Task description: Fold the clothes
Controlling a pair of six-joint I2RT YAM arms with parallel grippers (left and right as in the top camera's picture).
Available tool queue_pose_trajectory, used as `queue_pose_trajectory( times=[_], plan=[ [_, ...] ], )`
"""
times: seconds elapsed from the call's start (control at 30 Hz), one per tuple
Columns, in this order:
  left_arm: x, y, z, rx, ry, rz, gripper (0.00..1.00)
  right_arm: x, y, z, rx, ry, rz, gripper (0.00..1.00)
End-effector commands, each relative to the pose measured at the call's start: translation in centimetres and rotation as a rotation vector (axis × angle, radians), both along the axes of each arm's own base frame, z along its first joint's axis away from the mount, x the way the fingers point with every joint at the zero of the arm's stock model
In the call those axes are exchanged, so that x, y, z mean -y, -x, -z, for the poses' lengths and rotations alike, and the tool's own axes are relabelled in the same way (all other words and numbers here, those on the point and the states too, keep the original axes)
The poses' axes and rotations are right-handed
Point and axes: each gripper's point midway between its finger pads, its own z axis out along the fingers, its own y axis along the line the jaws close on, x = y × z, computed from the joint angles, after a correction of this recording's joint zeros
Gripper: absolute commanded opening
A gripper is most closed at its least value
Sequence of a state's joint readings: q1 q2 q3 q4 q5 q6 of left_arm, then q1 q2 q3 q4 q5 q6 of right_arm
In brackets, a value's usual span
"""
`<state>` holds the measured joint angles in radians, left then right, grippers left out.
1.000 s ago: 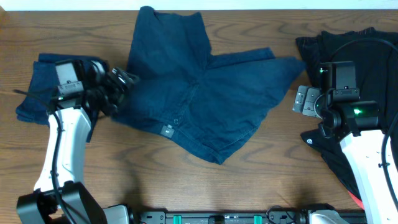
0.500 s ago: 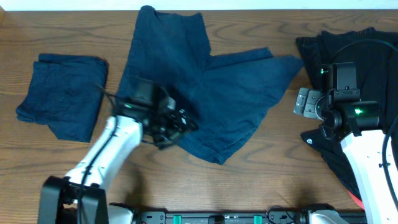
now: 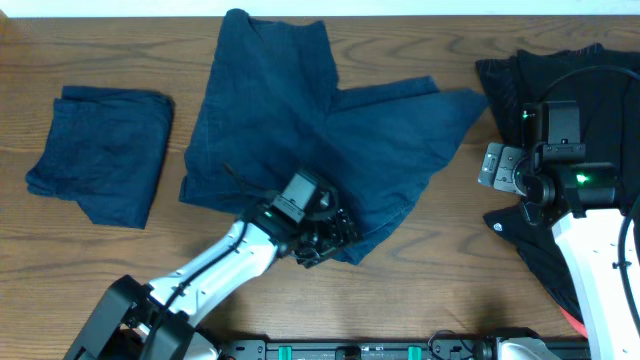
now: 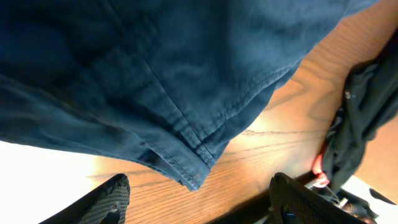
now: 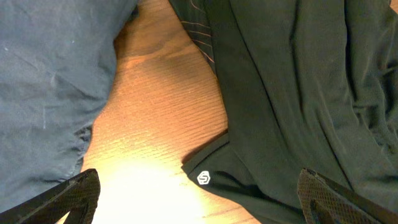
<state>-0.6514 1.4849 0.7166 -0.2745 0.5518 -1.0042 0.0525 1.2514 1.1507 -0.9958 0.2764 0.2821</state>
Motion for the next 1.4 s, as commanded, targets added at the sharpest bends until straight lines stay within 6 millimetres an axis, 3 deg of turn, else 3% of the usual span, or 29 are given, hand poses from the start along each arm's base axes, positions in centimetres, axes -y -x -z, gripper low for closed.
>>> queue_pose_trajectory(
  times=[0.0,0.33,0.6,0.77,0.87,0.93,1.0,1.1,1.23,1.37],
  plan=[
    [-0.2,-0.4,0.9,0.022,-0.074,-0.071,0.74,0.3,0.1,-0.6,0.021,-0.005,0.025,0.99],
    [-0.3,-0.7,1.4,0.049,-0.118,-0.107,0.74,0.3,0.3,-0.5,0.016,-0.005,0.025,0.99],
    [1.0,-1.1,2.5,0.075,-0.111,-0.085,0.71,0.3,0.3,-0.5,0.014,-0.005,0.025,0.99],
    [0.9,-1.1,3.5,0.062,-0.129,-0.085,0.4,0.3,0.4,-0.5,0.009,-0.005,0.025,0.99],
    [0.8,-1.3,3.6,0.068,-0.132,-0.084,0.06,0.3,0.4,-0.4,0.007,-0.005,0.025,0.99],
    [0.5,-1.2,3.5,0.072,-0.133,-0.057,0.06,0.3,0.5,-0.4,0.003,-0.004,0.025,0.99],
    [-0.9,-0.8,3.5,0.067,-0.169,-0.026,0.06,0.3,0.8,-0.3,-0.008,-0.004,0.025,0.99],
    [-5.0,0.4,3.2,0.021,-0.269,0.015,0.06,0.2,1.2,0.1,-0.031,-0.009,0.022,0.99],
    [-11.8,2.4,1.6,-0.091,-0.369,-0.022,0.06,-1.1,1.7,1.3,-0.086,-0.079,-0.011,0.99],
    [-15.7,2.7,-0.2,-0.105,-0.37,-0.101,0.06,-2.7,1.9,3.3,-0.137,-0.167,-0.048,0.99]
  ],
)
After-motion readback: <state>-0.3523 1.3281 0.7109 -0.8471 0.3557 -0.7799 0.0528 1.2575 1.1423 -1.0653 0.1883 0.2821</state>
